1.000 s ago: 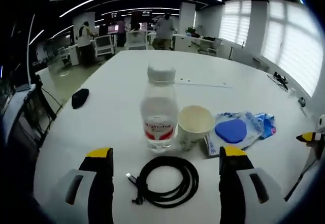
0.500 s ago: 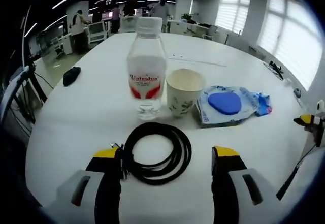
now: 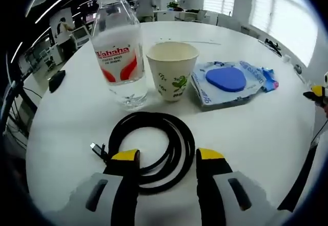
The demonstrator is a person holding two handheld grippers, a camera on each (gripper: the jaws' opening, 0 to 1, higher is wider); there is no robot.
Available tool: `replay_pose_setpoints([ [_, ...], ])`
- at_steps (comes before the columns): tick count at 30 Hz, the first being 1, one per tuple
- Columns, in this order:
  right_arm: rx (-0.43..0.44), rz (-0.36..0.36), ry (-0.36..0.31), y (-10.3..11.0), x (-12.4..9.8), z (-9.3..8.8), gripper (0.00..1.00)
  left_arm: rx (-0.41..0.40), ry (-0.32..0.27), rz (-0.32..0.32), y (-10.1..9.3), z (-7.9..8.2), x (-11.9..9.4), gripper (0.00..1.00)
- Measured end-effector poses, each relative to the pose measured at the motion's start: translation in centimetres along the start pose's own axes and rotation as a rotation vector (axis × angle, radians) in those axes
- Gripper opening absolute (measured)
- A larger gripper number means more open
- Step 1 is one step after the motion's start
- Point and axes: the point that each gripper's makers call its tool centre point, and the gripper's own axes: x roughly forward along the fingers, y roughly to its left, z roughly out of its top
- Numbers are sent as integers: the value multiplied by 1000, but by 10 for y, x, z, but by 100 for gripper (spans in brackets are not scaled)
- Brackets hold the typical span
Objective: Arrange the tabletop items into an orderly group along one side of the table until the central work area is clear of visible clutter.
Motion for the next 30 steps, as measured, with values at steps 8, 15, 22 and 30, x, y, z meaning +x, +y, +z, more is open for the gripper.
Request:
replay_pose_setpoints([
  [8,16,-14,-13,-5,-2,1,53,75,-7,-28,-10,6,4,12],
  [15,25,-6,-23,-8,0,3,52,-28,-50,-20,-12,22,-12,5],
  [22,24,18,-9,-1,2,1,52,-158,-218,-76,-28,56,-53,2],
  [30,3,88,13,20,11,1,58,-216,-323,-211,-69,70,-100,1],
])
